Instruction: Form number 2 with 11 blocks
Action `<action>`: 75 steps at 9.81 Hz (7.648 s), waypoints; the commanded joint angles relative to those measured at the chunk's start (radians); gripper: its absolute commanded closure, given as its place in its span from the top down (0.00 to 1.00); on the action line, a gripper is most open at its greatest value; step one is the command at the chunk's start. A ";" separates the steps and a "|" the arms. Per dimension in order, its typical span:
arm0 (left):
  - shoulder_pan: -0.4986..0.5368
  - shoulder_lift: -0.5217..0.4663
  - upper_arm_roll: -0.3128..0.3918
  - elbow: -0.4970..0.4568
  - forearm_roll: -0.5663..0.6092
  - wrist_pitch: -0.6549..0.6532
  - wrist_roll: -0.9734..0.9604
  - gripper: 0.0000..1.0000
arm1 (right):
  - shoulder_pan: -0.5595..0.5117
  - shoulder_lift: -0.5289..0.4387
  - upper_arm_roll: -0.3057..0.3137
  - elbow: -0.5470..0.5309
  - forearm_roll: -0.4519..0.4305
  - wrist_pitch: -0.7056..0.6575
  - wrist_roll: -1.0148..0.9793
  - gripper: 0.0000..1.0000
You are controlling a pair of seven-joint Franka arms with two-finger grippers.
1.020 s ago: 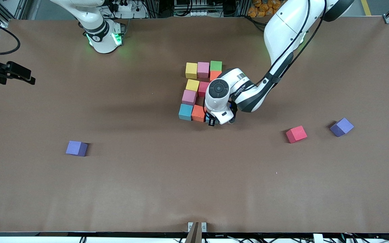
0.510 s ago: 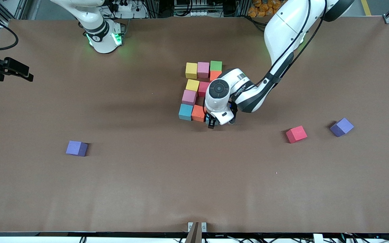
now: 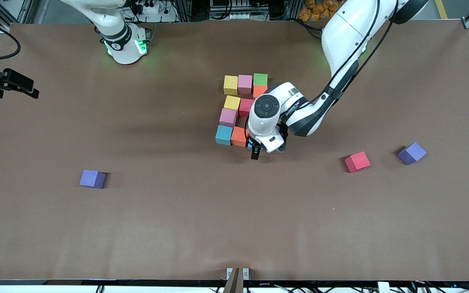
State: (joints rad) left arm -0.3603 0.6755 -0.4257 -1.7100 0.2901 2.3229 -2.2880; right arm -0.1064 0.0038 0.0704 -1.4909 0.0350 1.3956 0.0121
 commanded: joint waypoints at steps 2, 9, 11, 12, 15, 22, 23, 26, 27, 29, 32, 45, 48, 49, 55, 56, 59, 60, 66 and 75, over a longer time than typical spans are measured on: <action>0.038 -0.101 -0.022 -0.011 0.000 -0.055 0.059 1.00 | -0.029 0.008 0.014 0.044 -0.035 -0.013 -0.026 1.00; 0.141 -0.215 -0.028 0.237 -0.037 -0.434 0.600 1.00 | -0.052 0.015 0.014 0.047 -0.038 -0.013 -0.024 1.00; 0.176 -0.276 -0.022 0.237 -0.039 -0.438 0.813 1.00 | -0.058 0.015 0.014 0.058 -0.040 -0.013 -0.024 1.00; 0.199 -0.305 -0.021 0.237 -0.026 -0.477 0.957 1.00 | -0.056 0.015 0.014 0.058 -0.038 -0.013 -0.026 1.00; 0.280 -0.361 -0.024 0.237 -0.031 -0.502 1.280 1.00 | -0.059 0.018 0.014 0.057 -0.035 -0.013 -0.026 1.00; 0.386 -0.494 -0.009 0.237 -0.112 -0.527 1.634 1.00 | -0.059 0.048 0.014 0.057 -0.037 -0.009 -0.024 1.00; 0.382 -0.505 0.030 0.234 -0.141 -0.534 1.735 1.00 | -0.059 0.048 0.014 0.058 -0.038 -0.009 -0.024 1.00; 0.338 -0.588 0.118 0.225 -0.151 -0.670 1.831 1.00 | -0.059 0.048 0.014 0.058 -0.037 -0.007 -0.026 1.00; 0.293 -0.605 0.187 0.227 -0.151 -0.719 1.870 1.00 | -0.059 0.048 0.014 0.058 -0.037 -0.009 -0.026 1.00; 0.323 -0.631 0.196 0.225 -0.151 -0.779 2.036 1.00 | -0.059 0.048 0.014 0.058 -0.037 -0.007 -0.024 1.00; 0.362 -0.707 0.189 0.153 -0.169 -0.781 2.055 1.00 | -0.059 0.050 0.014 0.058 -0.035 -0.007 -0.026 1.00; 0.374 -0.720 0.272 0.161 -0.261 -0.781 2.138 1.00 | -0.056 0.051 0.016 0.058 -0.033 -0.007 -0.026 1.00; 0.374 -0.725 0.274 0.164 -0.259 -0.783 2.135 1.00 | -0.058 0.051 0.014 0.058 -0.037 -0.009 -0.026 1.00; 0.374 -0.725 0.274 0.164 -0.250 -0.784 2.135 1.00 | -0.058 0.050 0.014 0.058 -0.037 -0.009 -0.026 1.00; 0.342 -0.740 0.272 0.162 -0.256 -0.816 2.156 1.00 | -0.058 0.050 0.014 0.058 -0.035 -0.010 -0.026 1.00; 0.321 -0.738 0.294 0.161 -0.255 -0.829 2.161 1.00 | -0.058 0.051 0.014 0.058 -0.037 -0.010 -0.026 1.00; 0.209 -0.734 0.402 0.162 -0.255 -0.838 2.205 1.00 | -0.058 0.051 0.014 0.058 -0.035 -0.012 -0.026 1.00; 0.198 -0.732 0.425 0.164 -0.258 -0.836 2.229 1.00 | -0.058 0.051 0.014 0.058 -0.035 -0.013 -0.026 1.00; 0.199 -0.729 0.426 0.165 -0.243 -0.830 2.240 1.00 | -0.052 0.051 0.016 0.054 -0.032 -0.013 -0.024 1.00; 0.164 -0.726 0.456 0.165 -0.253 -0.832 2.311 1.00 | -0.055 0.051 0.016 0.054 -0.032 -0.015 -0.024 1.00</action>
State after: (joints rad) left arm -0.1844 -0.0387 0.0158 -1.5365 0.0457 1.4932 0.0033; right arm -0.1449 0.0493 0.0714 -1.4531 0.0131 1.3941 -0.0050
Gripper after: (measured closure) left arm 0.000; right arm 0.000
